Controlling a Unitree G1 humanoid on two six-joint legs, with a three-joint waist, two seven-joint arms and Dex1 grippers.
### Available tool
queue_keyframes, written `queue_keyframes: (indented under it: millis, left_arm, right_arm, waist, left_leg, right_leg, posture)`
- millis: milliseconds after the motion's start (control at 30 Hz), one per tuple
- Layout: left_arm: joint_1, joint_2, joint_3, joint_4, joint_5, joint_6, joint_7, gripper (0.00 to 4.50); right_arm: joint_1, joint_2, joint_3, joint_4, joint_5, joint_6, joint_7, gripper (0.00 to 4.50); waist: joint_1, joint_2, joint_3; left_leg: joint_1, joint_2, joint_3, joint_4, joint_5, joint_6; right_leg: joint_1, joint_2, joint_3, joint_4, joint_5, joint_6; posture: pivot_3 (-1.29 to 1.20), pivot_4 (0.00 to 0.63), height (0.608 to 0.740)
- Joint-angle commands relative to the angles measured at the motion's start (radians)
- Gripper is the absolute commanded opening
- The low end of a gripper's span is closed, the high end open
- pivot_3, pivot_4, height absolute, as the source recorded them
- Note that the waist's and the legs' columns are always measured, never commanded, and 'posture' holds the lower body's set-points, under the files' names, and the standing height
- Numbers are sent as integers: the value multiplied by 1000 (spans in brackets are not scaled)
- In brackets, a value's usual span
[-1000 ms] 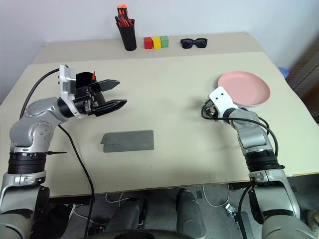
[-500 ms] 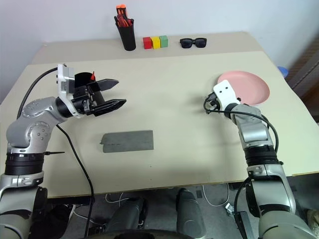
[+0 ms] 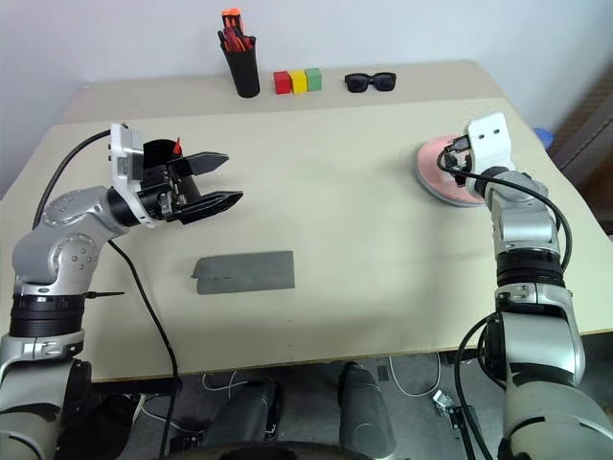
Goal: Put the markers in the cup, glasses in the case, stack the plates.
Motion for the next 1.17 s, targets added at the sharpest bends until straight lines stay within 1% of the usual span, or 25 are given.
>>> queue_keyframes:
  millis: [33,100,200,300,367,467,600,667,733,767,800,867,1033,1100,1167]
  left_arm:
    - [6,20,37,-37,-25,3,1,4500]
    - [11,20,39,-37,-25,1,1,4500]
    - [25,19,52,-48,-34,0,7,4500]
    - [60,16,60,-82,-40,-11,20,4500]
    - [99,24,73,-110,-42,-18,22,4500]
    - [170,44,98,-157,-52,-13,19,4500]
    - [250,61,123,-194,-60,-14,20,4500]
    - [285,68,134,-207,-63,-17,18,4500]
    - [311,68,136,-222,-70,-11,25,4500]
    - [327,72,142,-228,-75,-11,21,4500]
    - [343,77,150,-231,-84,-7,14,4500]
    - [368,85,160,-233,-98,0,1,4500]
    - [426,104,195,-244,-102,-22,-4,4500]
    - [439,108,208,-242,-99,-28,-4,4500]
    - [446,106,212,-250,-93,-34,7,4500]
  right_arm:
    - [-67,-3,-16,-32,5,-79,-20,4444]
    - [-71,13,-45,-82,54,-116,11,4444]
    - [-24,53,-78,-250,207,-77,164,4444]
    - [85,53,-58,-445,337,-5,356,4444]
    - [181,35,-29,-612,439,84,474,4444]
    - [321,-2,1,-836,543,151,599,4444]
    - [374,-26,-11,-940,642,269,628,4444]
    - [378,-42,-5,-944,674,329,638,4444]
    - [368,-50,-3,-926,673,366,617,4444]
    - [369,-53,12,-921,628,333,606,4444]
    - [371,-49,15,-925,615,327,597,4444]
    - [383,-48,11,-942,622,332,602,4444]
    - [450,-89,-14,-1011,602,270,652,4444]
    - [452,-100,-13,-1001,606,269,661,4444]
    - [441,-105,3,-975,571,238,665,4444]
  waist:
    - [-6,0,0]
    - [-12,0,0]
    - [-19,0,0]
    - [-16,0,0]
    - [-10,0,0]
    - [-4,0,0]
    - [-3,0,0]
    - [-3,0,0]
    - [-2,0,0]
    - [1,0,0]
    - [4,0,0]
    - [10,0,0]
    - [18,0,0]
    - [16,0,0]
    - [15,0,0]
  left_leg:
    - [0,0,0,0,0,0]
    - [0,0,0,0,0,0]
    - [0,0,0,0,0,0]
    - [0,0,-1,-1,0,0]
    - [0,0,-2,-1,0,1]
    - [-1,0,-2,-1,-1,1]
    - [0,0,-1,1,-1,1]
    - [2,1,-1,1,-1,1]
    - [2,1,-1,1,-1,1]
    - [2,1,-1,1,-1,1]
    - [2,0,-1,1,-1,1]
    - [2,1,0,1,-1,1]
    - [0,0,-1,1,-1,1]
    - [1,0,0,2,-1,1]
    - [2,1,0,2,-1,1]
  right_leg:
    - [0,0,0,0,0,0]
    - [0,0,0,0,0,0]
    - [0,0,0,0,0,0]
    - [0,0,0,0,0,0]
    - [0,0,0,0,0,0]
    - [0,0,0,-1,0,0]
    - [1,0,0,0,0,0]
    - [2,0,0,0,0,0]
    - [3,0,0,0,0,0]
    - [3,0,0,0,0,0]
    - [2,0,0,0,0,0]
    - [2,0,0,0,0,0]
    - [2,0,0,-1,0,0]
    - [2,0,0,-1,0,0]
    - [3,0,0,0,0,0]
  posture:
    - [0,150,740]
    - [0,150,740]
    - [0,150,740]
    - [0,150,740]
    - [0,150,740]
    - [0,150,740]
    - [0,150,740]
    - [0,150,740]
    - [0,150,740]
    - [0,150,740]
    - [0,150,740]
    - [0,150,740]
    - [0,150,740]
    - [0,150,740]
    - [0,150,740]
